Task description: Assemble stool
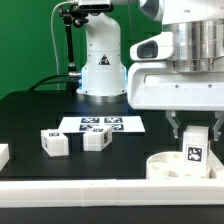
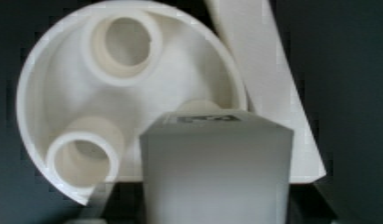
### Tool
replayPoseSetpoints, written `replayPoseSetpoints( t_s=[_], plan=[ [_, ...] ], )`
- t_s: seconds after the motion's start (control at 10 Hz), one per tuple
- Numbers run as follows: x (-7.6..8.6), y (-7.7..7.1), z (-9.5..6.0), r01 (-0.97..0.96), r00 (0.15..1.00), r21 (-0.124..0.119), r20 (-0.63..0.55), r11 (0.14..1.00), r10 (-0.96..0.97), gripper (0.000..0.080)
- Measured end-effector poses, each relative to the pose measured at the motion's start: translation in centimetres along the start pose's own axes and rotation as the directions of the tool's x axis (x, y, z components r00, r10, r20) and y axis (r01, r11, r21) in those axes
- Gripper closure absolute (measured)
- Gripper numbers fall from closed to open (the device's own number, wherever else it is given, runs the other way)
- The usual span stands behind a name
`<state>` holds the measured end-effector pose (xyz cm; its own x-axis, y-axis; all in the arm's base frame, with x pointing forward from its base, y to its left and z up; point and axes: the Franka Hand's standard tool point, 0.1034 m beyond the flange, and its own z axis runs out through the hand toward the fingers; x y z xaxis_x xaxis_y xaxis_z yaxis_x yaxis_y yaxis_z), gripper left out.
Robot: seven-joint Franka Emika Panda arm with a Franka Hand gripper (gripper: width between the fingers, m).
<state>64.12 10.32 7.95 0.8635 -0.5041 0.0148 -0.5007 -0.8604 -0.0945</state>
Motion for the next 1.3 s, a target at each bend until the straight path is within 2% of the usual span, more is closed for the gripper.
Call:
replayPoseSetpoints(
  t_s=[0.2, 0.3, 0.9, 1.1, 1.3],
  plan=[
    [-0.06, -0.11, -0.01, -0.128, 0.992, 0.007, 0.007, 0.992, 0.128, 0.0459],
    [-0.27, -0.26, 0.01, -0.176, 0.984, 0.003, 0.011, 0.984, 0.176, 0.0459],
    [-0.42, -0.52, 0.02, -0.477, 0.879, 0.012, 0.03, 0.879, 0.476, 0.0459],
    [-0.39, -0.57, 0.04, -0.654, 0.756, 0.034, 0.063, 0.756, 0.651, 0.0459],
    [-0.38, -0.7, 0.05, -0.768, 0.64, 0.037, 0.091, 0.64, 0.763, 0.0459]
  ],
)
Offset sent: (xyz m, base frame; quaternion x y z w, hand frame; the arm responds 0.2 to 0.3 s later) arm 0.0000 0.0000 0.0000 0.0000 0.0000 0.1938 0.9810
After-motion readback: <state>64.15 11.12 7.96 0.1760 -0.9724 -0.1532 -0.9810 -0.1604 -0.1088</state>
